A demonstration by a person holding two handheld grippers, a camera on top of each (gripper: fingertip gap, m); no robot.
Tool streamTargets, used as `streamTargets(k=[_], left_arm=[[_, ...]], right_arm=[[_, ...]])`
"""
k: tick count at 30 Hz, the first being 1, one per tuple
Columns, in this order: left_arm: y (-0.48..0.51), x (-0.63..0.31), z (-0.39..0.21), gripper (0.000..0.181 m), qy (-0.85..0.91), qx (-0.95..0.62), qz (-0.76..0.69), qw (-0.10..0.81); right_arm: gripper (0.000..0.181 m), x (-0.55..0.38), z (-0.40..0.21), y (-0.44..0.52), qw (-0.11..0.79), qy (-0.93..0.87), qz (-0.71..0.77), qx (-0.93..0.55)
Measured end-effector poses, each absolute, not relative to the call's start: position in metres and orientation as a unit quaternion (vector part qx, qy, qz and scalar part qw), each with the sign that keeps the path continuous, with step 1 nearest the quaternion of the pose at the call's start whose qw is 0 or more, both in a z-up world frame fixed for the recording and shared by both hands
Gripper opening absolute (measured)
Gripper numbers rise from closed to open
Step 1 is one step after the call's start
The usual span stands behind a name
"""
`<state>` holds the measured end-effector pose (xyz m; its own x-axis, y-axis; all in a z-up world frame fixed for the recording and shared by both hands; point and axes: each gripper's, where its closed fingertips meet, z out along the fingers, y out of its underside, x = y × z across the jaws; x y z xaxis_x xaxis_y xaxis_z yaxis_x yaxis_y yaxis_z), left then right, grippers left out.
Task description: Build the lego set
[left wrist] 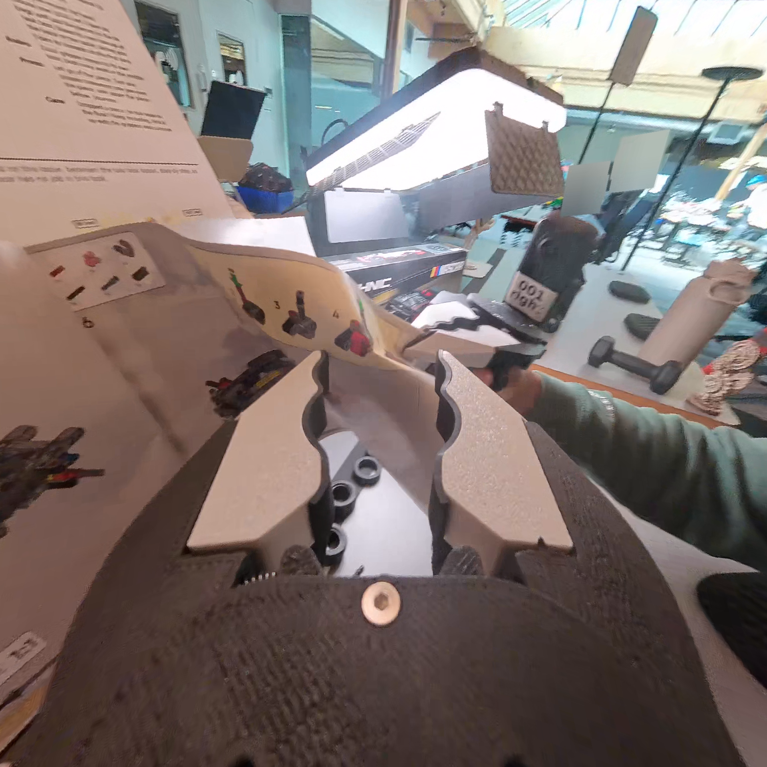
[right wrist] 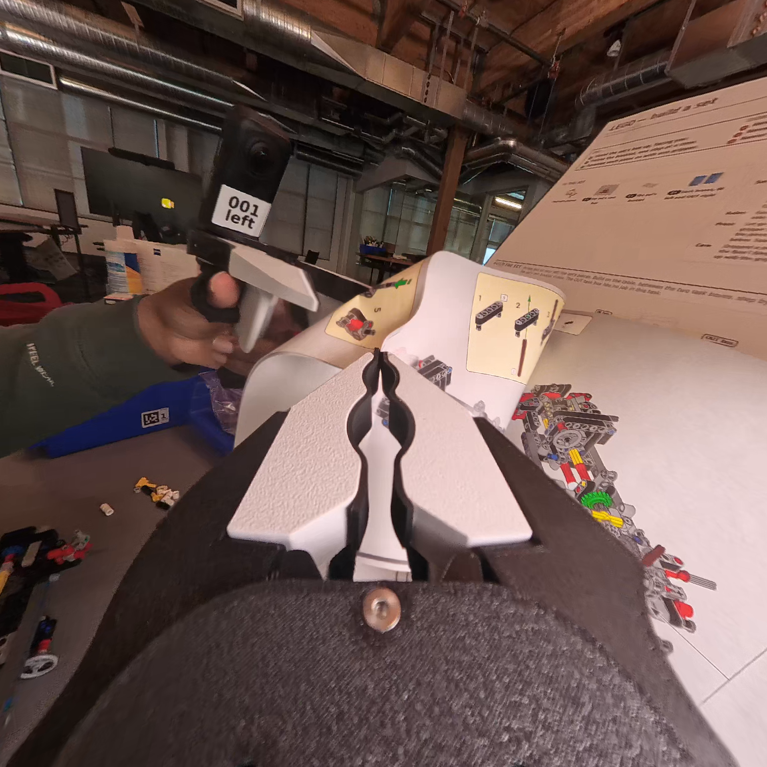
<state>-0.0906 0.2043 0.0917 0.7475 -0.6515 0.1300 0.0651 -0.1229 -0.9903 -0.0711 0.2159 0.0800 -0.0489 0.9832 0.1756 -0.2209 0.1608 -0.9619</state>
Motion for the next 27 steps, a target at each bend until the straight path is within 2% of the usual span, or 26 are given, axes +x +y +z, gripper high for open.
streamTargets(k=[3, 4, 10, 15, 18, 24, 27], left_arm=[[0.211, -0.096, 0.087, 0.036, 0.217, -0.707, -0.225, 0.635], [0.213, -0.097, 0.086, 0.026, 0.215, -0.711, -0.206, 0.637], [0.207, -0.096, 0.093, 0.012, 0.234, -0.697, -0.202, 0.647], [0.203, -0.102, 0.093, 0.0, 0.222, -0.682, -0.233, 0.656], [0.202, -0.107, 0.09, 0.0, 0.22, -0.677, -0.238, 0.66], [0.2, -0.113, 0.089, 0.0, 0.21, -0.675, -0.256, 0.66], [0.2, -0.11, 0.089, 0.0, 0.211, -0.67, -0.263, 0.661]], right_arm=[[0.0, -0.075, 0.08, 0.206, 0.575, -0.519, 0.514, -0.369], [0.0, -0.077, 0.08, 0.202, 0.574, -0.524, 0.512, -0.365], [0.0, -0.072, 0.084, 0.203, 0.558, -0.513, 0.542, -0.364], [0.0, -0.064, 0.086, 0.199, 0.506, -0.495, 0.61, -0.355], [0.0, -0.059, 0.084, 0.2, 0.476, -0.483, 0.645, -0.351], [0.0, -0.063, 0.077, 0.214, 0.489, -0.48, 0.617, -0.386], [0.036, -0.072, 0.072, 0.215, 0.472, -0.482, 0.612, -0.413]])
